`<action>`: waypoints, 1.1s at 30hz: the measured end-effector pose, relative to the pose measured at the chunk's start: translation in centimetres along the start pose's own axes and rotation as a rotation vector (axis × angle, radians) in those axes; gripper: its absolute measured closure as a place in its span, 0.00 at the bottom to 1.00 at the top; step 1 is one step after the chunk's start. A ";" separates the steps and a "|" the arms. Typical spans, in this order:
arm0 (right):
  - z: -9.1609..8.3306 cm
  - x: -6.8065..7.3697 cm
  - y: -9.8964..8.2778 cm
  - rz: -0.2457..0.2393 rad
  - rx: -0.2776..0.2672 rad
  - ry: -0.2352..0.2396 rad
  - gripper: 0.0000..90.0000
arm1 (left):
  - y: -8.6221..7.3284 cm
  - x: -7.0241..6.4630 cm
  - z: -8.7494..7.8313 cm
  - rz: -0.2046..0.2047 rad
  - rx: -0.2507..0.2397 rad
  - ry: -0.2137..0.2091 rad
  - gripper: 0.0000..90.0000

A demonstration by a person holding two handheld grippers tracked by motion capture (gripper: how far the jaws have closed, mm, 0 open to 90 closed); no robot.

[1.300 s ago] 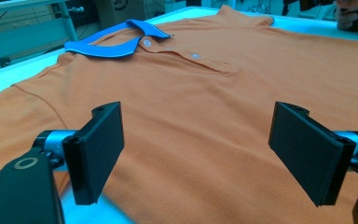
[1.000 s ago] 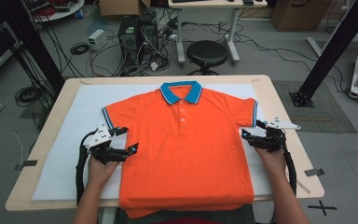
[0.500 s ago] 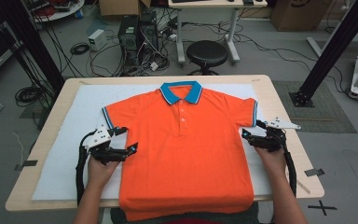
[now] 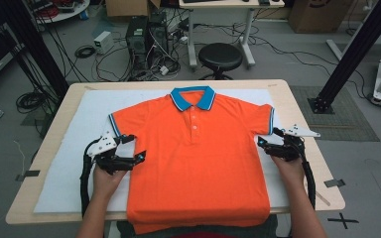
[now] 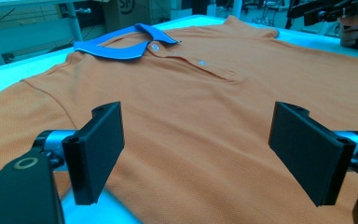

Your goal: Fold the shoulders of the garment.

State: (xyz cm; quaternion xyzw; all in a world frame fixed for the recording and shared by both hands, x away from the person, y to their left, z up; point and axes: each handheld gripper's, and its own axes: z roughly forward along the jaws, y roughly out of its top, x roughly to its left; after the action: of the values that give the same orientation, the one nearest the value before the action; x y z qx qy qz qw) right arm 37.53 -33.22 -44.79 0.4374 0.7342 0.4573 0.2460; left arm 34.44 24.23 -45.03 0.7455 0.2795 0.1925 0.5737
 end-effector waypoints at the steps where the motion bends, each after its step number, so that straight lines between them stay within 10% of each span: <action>1: 0.0 0.0 0.0 0.002 0.001 0.002 0.23 | 0.0 0.0 0.0 -0.008 -0.004 0.000 0.20; 33: 0.2 0.1 0.1 -0.004 0.018 -0.010 0.23 | 0.0 0.1 -0.1 -0.009 -0.008 0.000 0.20</action>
State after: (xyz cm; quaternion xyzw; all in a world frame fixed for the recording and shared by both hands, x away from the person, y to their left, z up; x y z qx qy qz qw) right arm 37.69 -33.04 -44.77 0.4405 0.7379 0.4479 0.2468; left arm 34.45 24.32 -45.05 0.7419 0.2820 0.1914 0.5775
